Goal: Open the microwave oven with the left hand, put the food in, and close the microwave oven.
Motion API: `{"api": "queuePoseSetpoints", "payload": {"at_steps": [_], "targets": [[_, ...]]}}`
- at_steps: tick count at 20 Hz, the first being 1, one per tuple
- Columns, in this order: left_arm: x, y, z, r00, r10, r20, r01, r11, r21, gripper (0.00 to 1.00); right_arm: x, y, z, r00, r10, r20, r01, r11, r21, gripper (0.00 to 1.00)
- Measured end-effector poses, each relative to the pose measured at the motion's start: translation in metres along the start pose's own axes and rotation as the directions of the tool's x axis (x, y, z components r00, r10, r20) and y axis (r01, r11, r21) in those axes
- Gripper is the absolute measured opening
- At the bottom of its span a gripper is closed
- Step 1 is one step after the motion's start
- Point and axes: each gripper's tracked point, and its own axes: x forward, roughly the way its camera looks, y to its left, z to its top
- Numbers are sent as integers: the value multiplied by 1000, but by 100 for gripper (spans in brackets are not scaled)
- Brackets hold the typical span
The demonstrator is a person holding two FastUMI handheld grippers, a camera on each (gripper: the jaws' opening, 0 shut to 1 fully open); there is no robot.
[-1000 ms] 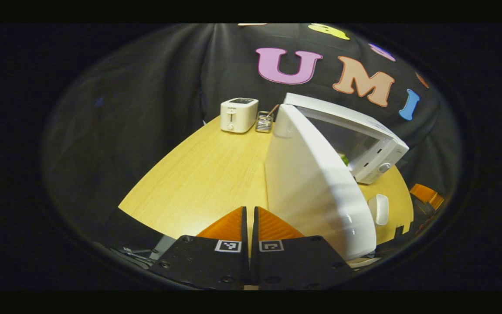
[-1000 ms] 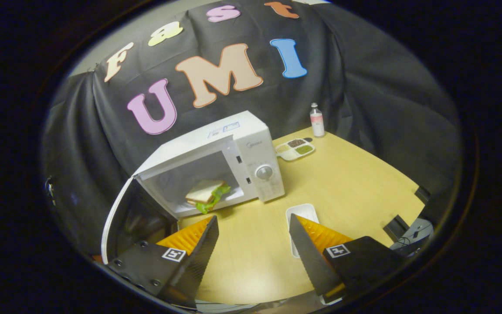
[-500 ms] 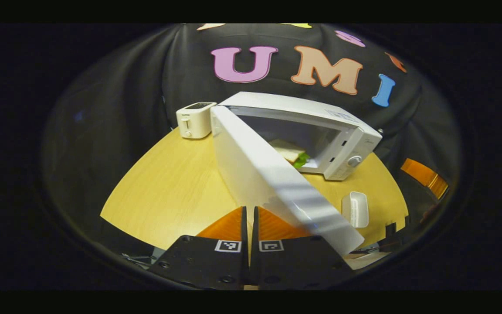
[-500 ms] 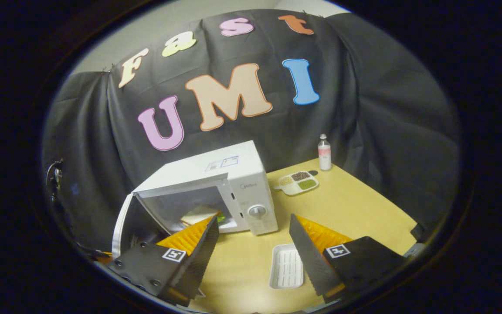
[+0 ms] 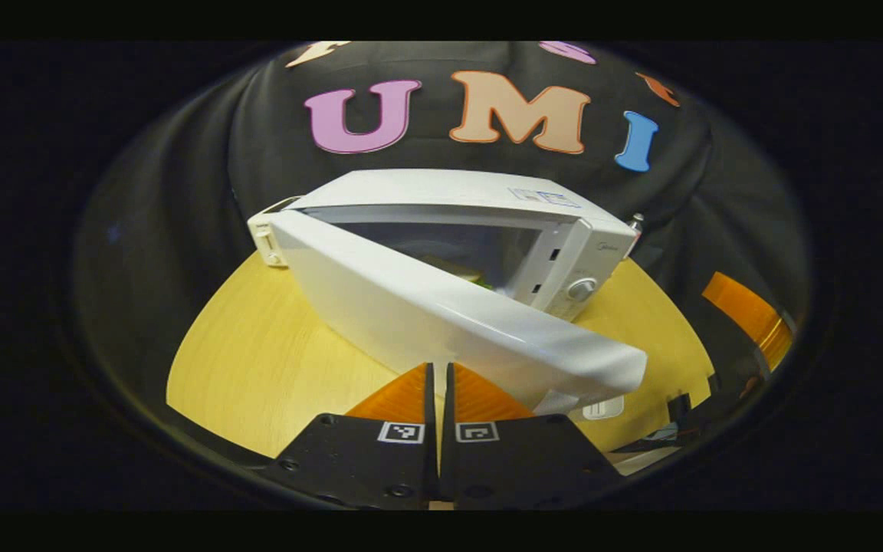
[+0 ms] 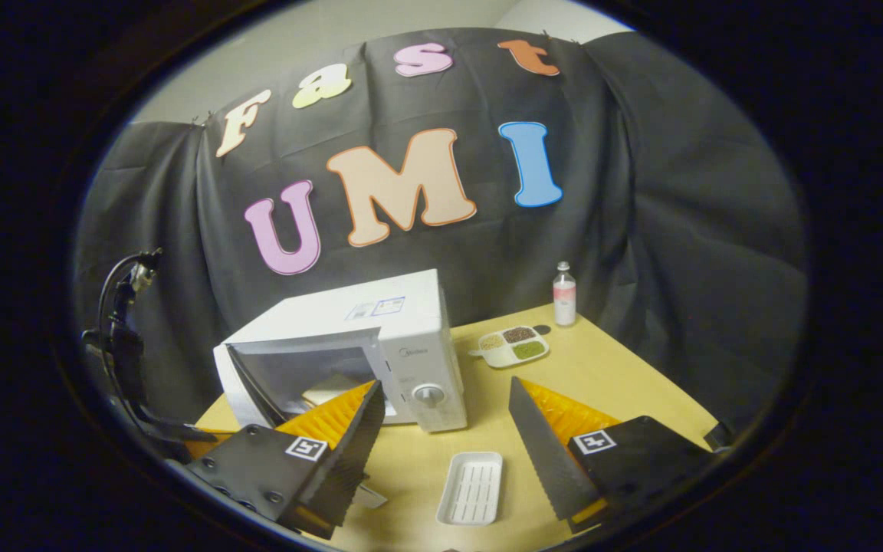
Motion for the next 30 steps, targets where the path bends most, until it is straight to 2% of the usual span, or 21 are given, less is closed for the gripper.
{"api": "queuePoseSetpoints", "payload": {"at_steps": [1,2,3,5,6,11,12,22,23,24,25,28,30], "targets": [[7,-7,5,1000,-3,6,3,1000,12,1,1,-4,-2,1000,-5,-8,5,1000,4,99],[12,-12,8,1000,-5,12,4,1000,20,1,2,-7,-2,1000,-5,-16,5,1000,9,100],[18,-18,11,1000,-8,14,7,1000,27,1,1,-9,-3,1000,-3,-20,3,1000,15,92],[30,-30,17,1000,-14,11,13,999,30,1,-1,-17,0,1000,-1,-17,1,1000,19,92],[36,-35,21,1000,-16,14,15,999,30,1,-1,-20,2,1000,-2,-14,2,1000,18,100],[58,-55,44,998,-16,58,13,999,46,1,-5,-39,10,1000,-12,11,11,999,30,100],[60,-56,49,998,-13,68,9,999,51,1,-6,-44,12,1000,-17,18,16,999,37,92],[86,-58,71,993,31,118,-39,997,62,0,-8,-58,20,999,-20,46,17,997,78,92],[87,-58,74,992,36,123,-44,997,61,3,-8,-59,20,999,-22,45,18,996,83,91],[88,-58,76,991,40,129,-48,997,59,1,-7,-61,21,999,-25,46,21,996,88,91],[92,-58,78,990,42,133,-50,997,57,3,-7,-63,21,998,-31,48,26,996,91,91],[99,-58,84,988,51,143,-58,997,46,0,-10,-68,24,997,-48,63,42,995,91,91],[101,-59,81,989,54,136,-57,998,20,2,-11,-71,26,995,-60,73,54,995,87,92]]}}
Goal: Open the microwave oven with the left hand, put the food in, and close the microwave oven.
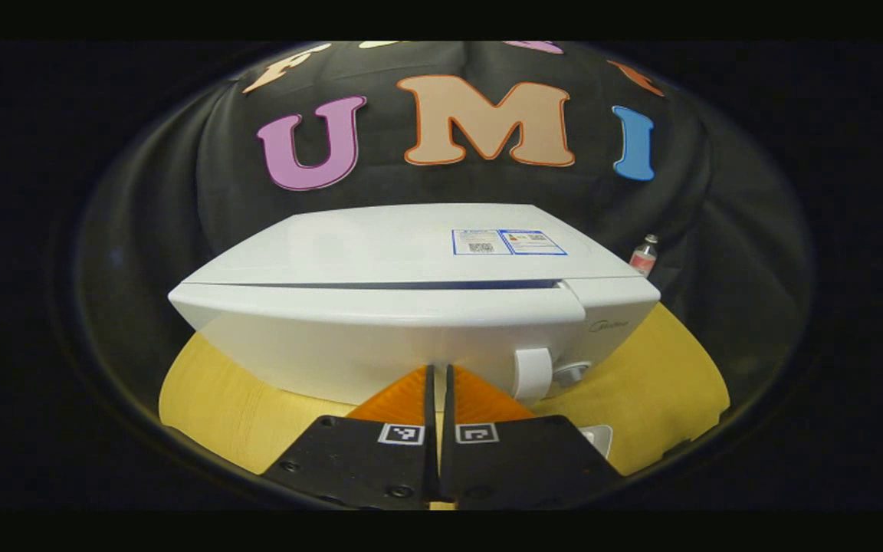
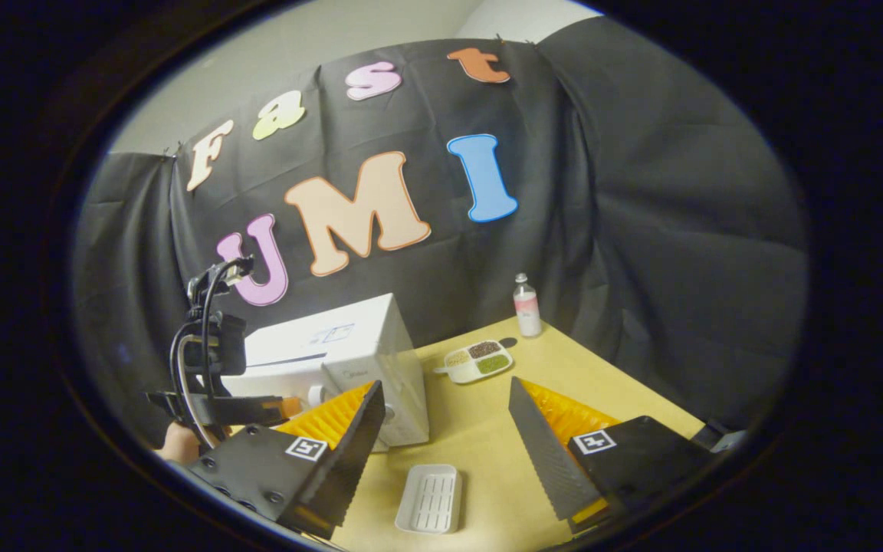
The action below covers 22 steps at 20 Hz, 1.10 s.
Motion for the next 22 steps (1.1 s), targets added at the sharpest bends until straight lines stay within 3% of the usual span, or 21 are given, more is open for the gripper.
{"api": "queuePoseSetpoints", "payload": {"at_steps": [10,16,18,19,22], "targets": [[11,5,-15,998,-18,-55,14,997,-80,0,1,0,-5,1000,-23,-12,22,999,-40,92],[14,9,-16,999,-21,-45,16,993,-118,1,4,16,-10,1000,15,-23,-17,997,-74,92],[21,19,-5,1000,9,-15,-10,995,-100,1,3,20,-11,999,26,-27,-28,996,-87,91],[18,16,-14,998,5,-62,-13,990,-139,0,2,22,-11,999,29,-26,-31,995,-93,91],[20,18,-14,998,-12,-64,0,983,-186,0,0,21,-9,999,30,-18,-32,995,-98,92]]}}
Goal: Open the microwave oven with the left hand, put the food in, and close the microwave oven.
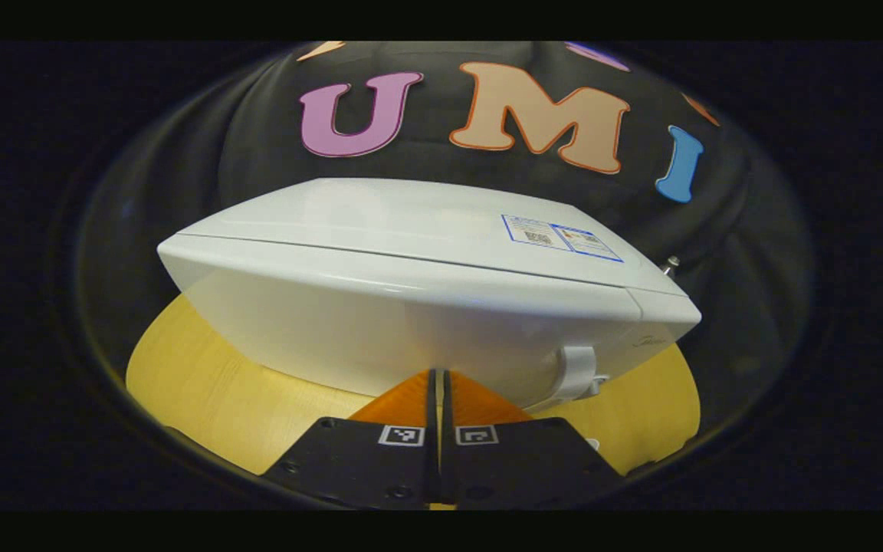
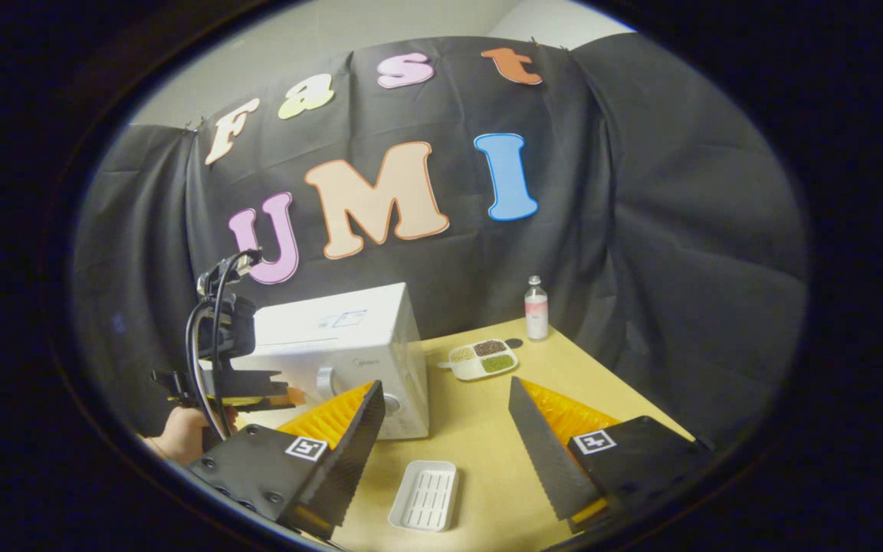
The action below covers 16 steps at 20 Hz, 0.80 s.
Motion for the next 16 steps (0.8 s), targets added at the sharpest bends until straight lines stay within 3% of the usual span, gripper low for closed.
{"api": "queuePoseSetpoints", "payload": {"at_steps": [5,6,10,12,14,15,16], "targets": [[-1,3,-2,1000,-29,0,29,999,-25,3,-3,0,2,1000,8,8,-8,1000,2,92],[-4,4,2,999,-29,15,30,999,-23,0,-4,0,3,1000,9,12,-9,1000,-1,92],[-32,6,15,997,-45,67,42,998,50,4,-3,-1,3,1000,16,10,-16,1000,-6,90],[-54,8,23,993,-53,103,43,994,99,0,0,0,-3,1000,21,-21,-21,1000,-6,91],[-78,20,29,990,-14,138,-5,990,141,4,1,1,-4,998,29,-49,-30,999,-14,91],[-90,25,34,986,-1,168,-26,987,156,0,1,2,-2,998,32,-56,-33,999,-16,91],[-100,26,39,980,5,198,-39,985,169,13,1,5,1,997,38,-63,-39,999,-7,91]]}}
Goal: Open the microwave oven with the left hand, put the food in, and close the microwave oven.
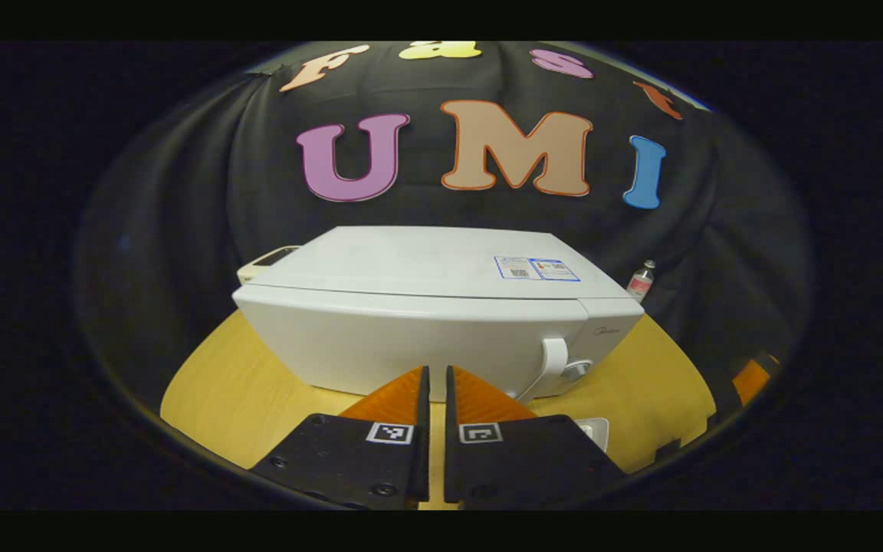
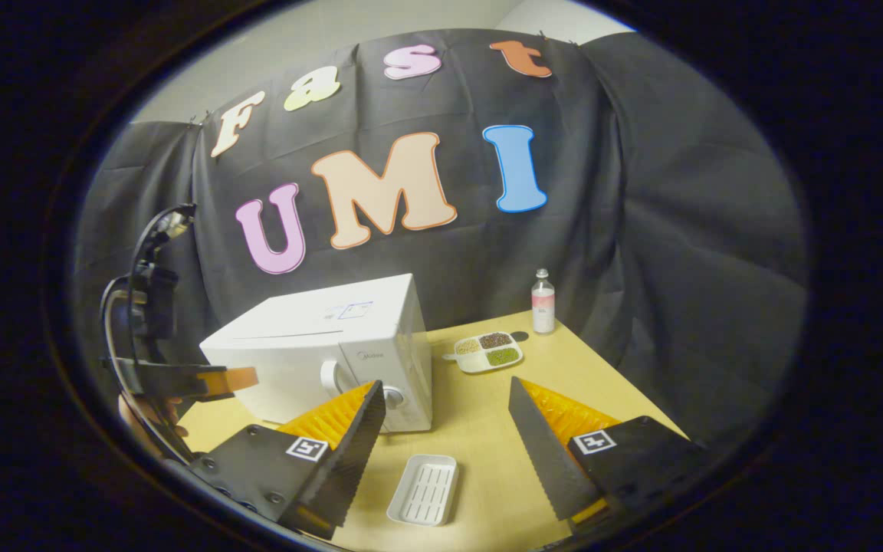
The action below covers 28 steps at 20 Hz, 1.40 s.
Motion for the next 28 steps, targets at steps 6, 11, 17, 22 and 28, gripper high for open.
{"api": "queuePoseSetpoints", "payload": {"at_steps": [6,11,17,22,28], "targets": [[-49,14,29,989,70,131,-72,997,4,93,-12,17,27,999,53,8,-53,999,-7,90],[-84,26,51,975,111,191,-109,994,-19,98,-30,26,55,996,74,40,-72,996,-45,90],[-105,46,64,964,140,227,-130,990,-58,98,-45,28,67,995,74,65,-66,990,-128,99],[-103,62,52,972,131,196,-115,989,-91,98,-54,35,66,997,42,70,-32,991,-133,91],[-102,95,52,979,81,186,-76,996,-35,98,-67,70,65,998,-13,67,21,994,-108,91]]}}
